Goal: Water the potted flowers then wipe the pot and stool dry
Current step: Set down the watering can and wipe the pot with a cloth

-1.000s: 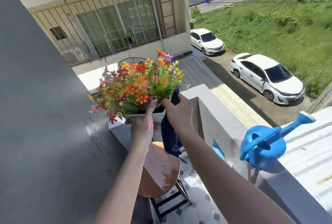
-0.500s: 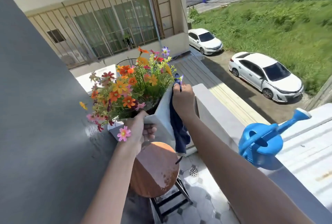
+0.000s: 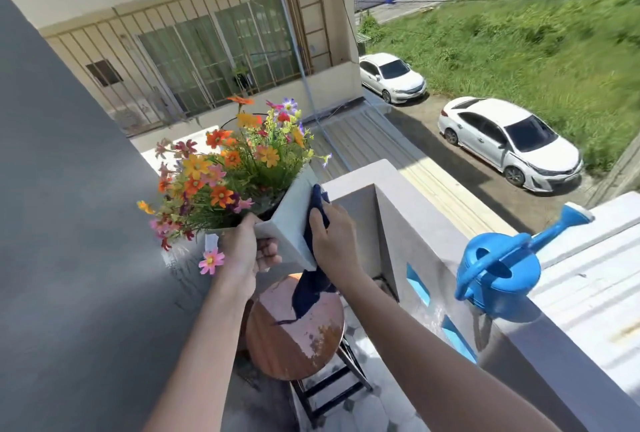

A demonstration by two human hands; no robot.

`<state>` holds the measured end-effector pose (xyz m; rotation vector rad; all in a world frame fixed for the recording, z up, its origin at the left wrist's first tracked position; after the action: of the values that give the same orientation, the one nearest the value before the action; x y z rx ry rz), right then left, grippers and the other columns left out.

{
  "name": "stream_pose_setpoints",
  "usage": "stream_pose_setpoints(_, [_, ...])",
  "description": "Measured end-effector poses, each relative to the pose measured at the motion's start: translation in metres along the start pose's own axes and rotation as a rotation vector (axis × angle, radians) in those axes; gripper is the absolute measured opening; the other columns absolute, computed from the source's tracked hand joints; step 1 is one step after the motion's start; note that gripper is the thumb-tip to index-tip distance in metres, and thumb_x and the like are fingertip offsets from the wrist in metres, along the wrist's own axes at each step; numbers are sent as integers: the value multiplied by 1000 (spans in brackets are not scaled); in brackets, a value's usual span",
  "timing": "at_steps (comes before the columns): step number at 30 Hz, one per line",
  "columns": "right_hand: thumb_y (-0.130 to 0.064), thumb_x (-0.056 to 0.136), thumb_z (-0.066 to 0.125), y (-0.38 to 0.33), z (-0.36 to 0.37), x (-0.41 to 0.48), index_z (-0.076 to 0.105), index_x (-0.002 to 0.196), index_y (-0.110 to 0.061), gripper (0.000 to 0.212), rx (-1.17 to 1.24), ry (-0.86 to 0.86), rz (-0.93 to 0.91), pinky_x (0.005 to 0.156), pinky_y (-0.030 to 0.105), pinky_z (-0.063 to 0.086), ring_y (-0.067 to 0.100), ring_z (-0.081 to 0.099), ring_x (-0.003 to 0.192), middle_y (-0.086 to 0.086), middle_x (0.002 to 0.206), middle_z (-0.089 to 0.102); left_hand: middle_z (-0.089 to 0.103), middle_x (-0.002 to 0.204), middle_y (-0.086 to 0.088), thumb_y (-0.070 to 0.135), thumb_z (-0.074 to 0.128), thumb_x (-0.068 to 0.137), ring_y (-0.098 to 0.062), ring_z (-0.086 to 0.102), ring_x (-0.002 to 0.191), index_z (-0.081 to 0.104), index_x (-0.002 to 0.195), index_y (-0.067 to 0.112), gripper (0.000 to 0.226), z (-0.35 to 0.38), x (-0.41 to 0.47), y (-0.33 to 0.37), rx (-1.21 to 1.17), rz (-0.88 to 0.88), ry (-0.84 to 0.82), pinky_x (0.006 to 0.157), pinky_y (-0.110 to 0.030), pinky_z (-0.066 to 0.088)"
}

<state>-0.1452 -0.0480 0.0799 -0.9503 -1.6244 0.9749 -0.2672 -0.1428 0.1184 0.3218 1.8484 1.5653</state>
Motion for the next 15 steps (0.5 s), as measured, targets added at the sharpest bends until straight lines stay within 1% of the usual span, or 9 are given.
stream_pose_setpoints(2, [-7,99,49,-9,-2,1,38,67,-24,37,23,20,32,64,29,21,21,41,71,-10,67,38,56,44,-7,19,47,91,-14,48,33,61,79,0,27,-1,1,-3,41,22,6,41,-27,49])
stream_pose_setpoints(4, [-7,98,49,-20,-4,4,32,62,-29,45,57,51,43,63,31,21,20,38,67,-9,63,37,60,58,-15,18,45,93,-17,51,39,61,91,-3,26,4,-1,-11,102,39,5,39,-25,50])
stream_pose_setpoints(5, [-6,98,48,-27,-4,5,30,61,-28,47,73,58,41,61,34,22,19,36,64,-8,60,36,60,63,-18,19,45,94,-18,51,41,60,99,-4,28,7,-2,-16,107,38,-3,39,-25,48])
stream_pose_setpoints(6, [-6,98,48,-32,-4,6,28,60,-26,48,92,57,36,59,37,23,18,33,61,-6,58,35,59,64,-18,19,44,95,-18,51,42,60,105,-5,30,9,-3,-20,90,27,-12,39,-24,46])
stream_pose_setpoints(7, [-5,98,48,-37,-4,7,28,59,-25,47,111,56,38,59,39,24,17,32,59,-6,56,34,58,61,-16,19,43,96,-18,50,40,60,105,-4,30,9,-4,-23,68,20,-20,39,-23,44])
stream_pose_setpoints(10, [-7,99,48,-39,-8,7,27,60,-27,48,132,74,50,59,35,22,10,32,56,-6,57,32,58,53,-13,16,44,94,-16,49,35,60,91,-3,25,7,-1,-19,72,37,-44,37,-23,41])
stream_pose_setpoints(12, [-9,101,49,-33,-15,11,33,63,-27,44,115,85,55,61,31,21,9,37,60,-7,62,38,56,56,-16,15,45,91,-16,47,35,59,84,-3,24,1,2,-15,120,57,-79,35,-22,37])
stream_pose_setpoints(14, [-12,102,49,-21,-23,21,45,69,-14,33,126,72,87,64,30,24,14,40,67,1,70,47,54,64,-22,15,45,87,-16,42,35,58,73,-2,25,-7,3,-11,167,54,-130,36,-22,30])
stream_pose_setpoints(15, [-13,102,49,-18,-30,27,46,70,-8,33,114,63,110,63,30,25,15,40,68,3,70,46,54,65,-24,15,45,85,-16,39,35,56,68,-1,26,-11,3,-10,177,38,-156,38,-22,26])
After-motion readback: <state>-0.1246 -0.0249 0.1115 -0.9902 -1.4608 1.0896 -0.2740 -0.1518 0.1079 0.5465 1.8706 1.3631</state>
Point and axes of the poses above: each hand's wrist, its own x-axis towards the middle knuckle, its own z-axis out of the palm, y = z × x, the point moved 5 cm from there along x, towards the middle knuckle
